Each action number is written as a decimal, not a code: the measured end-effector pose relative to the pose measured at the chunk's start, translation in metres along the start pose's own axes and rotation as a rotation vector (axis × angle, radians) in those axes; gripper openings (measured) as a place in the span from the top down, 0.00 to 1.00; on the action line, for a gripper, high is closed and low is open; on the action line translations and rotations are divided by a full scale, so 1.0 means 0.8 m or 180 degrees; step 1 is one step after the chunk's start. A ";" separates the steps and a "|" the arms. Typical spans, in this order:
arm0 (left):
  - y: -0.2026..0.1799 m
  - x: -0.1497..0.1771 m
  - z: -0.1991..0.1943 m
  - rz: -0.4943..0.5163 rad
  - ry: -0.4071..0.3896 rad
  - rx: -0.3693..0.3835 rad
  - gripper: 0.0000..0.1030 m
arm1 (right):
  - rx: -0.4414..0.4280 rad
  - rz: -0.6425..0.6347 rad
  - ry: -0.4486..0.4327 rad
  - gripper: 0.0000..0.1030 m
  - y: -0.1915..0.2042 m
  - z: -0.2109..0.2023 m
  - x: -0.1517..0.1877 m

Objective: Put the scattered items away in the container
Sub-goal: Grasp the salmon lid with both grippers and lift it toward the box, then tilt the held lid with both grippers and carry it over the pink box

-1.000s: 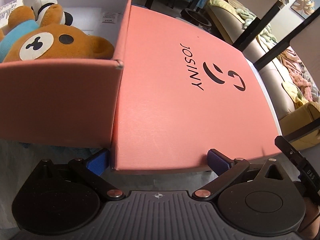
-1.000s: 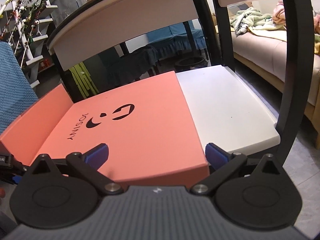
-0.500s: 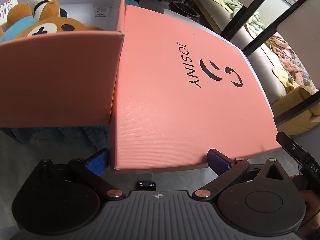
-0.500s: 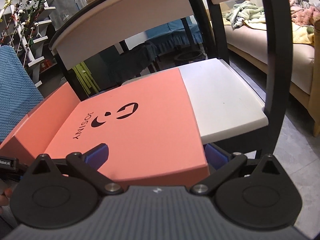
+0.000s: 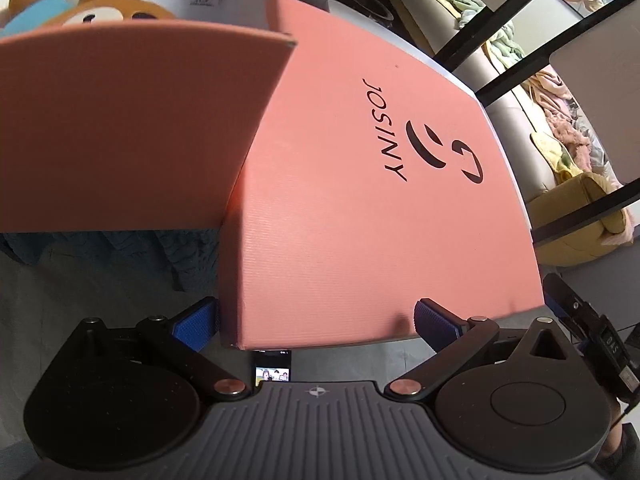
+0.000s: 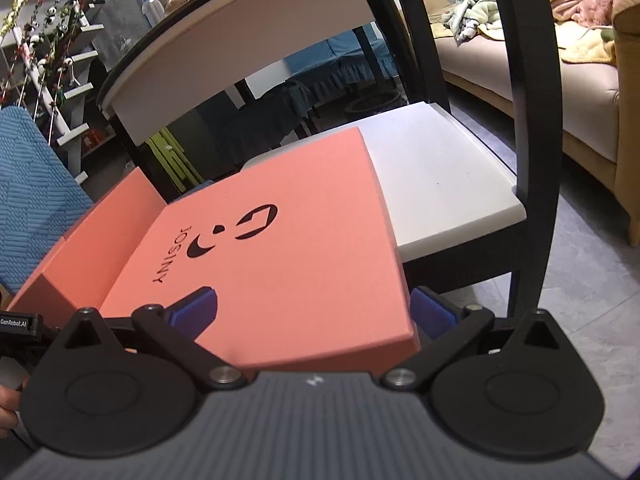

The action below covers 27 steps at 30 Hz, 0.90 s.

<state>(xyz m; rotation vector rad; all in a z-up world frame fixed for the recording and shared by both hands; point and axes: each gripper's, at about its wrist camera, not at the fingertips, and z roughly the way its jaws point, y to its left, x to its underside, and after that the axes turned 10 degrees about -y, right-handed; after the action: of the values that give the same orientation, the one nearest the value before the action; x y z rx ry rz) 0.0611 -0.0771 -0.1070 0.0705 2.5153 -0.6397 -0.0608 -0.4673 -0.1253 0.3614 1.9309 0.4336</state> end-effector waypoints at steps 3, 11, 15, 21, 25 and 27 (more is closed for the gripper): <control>0.000 -0.004 0.006 -0.0039 -0.0033 -0.0007 0.00 | 0.0014 0.0070 0.0026 0.00 -0.009 0.008 0.001; 0.012 -0.016 0.018 -0.0374 -0.0045 0.0041 0.00 | -0.0192 0.0553 0.0055 0.00 -0.041 0.029 0.010; 0.015 -0.016 0.023 -0.0590 0.0023 0.0109 0.01 | -0.0272 0.0741 0.0010 0.03 -0.048 0.032 0.010; 0.001 -0.018 0.004 -0.0388 -0.0286 0.0153 0.01 | -0.0214 0.0662 -0.0052 0.28 -0.048 0.021 0.003; -0.013 -0.016 -0.018 -0.0164 -0.0575 0.0315 0.01 | -0.0337 0.0707 -0.0210 0.29 -0.049 0.003 -0.009; -0.018 -0.014 -0.029 -0.0123 -0.0680 0.0419 0.01 | -0.0376 0.0738 -0.0294 0.30 -0.049 -0.006 -0.016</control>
<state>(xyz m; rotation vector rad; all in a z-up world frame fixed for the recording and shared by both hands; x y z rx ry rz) 0.0567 -0.0782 -0.0782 0.0010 2.2727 -0.7852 -0.0622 -0.5088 -0.1313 0.5216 1.7712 0.6682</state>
